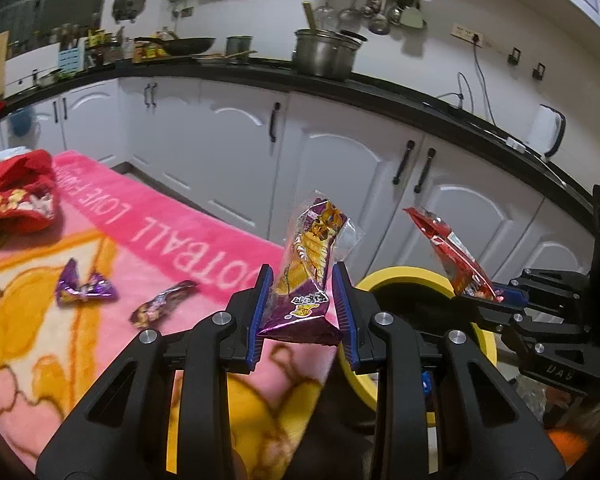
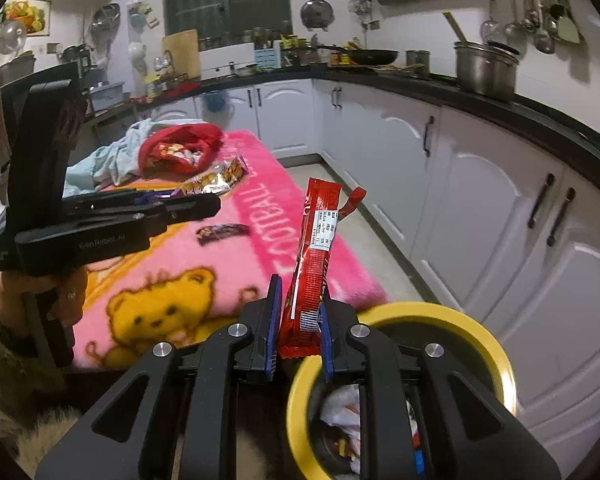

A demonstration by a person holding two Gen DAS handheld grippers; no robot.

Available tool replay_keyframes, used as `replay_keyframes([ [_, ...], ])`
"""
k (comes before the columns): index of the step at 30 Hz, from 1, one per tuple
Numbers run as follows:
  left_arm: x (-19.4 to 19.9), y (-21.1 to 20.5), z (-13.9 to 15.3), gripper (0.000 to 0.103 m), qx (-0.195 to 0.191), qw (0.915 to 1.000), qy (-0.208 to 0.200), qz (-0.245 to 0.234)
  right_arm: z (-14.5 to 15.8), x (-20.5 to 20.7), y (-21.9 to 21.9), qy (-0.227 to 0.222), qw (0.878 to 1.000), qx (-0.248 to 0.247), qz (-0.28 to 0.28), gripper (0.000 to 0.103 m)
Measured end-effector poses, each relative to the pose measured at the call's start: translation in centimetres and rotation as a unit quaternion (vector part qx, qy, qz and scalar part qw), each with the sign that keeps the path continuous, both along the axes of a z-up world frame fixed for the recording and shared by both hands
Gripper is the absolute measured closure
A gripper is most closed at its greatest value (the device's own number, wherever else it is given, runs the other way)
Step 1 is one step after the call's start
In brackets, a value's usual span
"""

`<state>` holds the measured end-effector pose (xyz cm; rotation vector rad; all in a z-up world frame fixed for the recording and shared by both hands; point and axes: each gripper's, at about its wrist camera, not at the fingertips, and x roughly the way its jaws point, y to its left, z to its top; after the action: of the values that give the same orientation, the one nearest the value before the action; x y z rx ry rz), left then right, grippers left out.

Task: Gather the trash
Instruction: 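Carry purple wrapper in left tool and red stick in right tool over bin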

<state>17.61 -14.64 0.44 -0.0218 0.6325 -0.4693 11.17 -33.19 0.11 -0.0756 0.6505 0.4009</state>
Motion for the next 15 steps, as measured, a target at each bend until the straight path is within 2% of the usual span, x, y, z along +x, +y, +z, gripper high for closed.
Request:
replay_keyframes([
  [15,0.8,-7.3,-1.3,0.079,0.011,0.9977,0.01,-0.067,-2.5,-2.0,-6.2,0.022,0.997,-0.007,-0.068,0.087],
])
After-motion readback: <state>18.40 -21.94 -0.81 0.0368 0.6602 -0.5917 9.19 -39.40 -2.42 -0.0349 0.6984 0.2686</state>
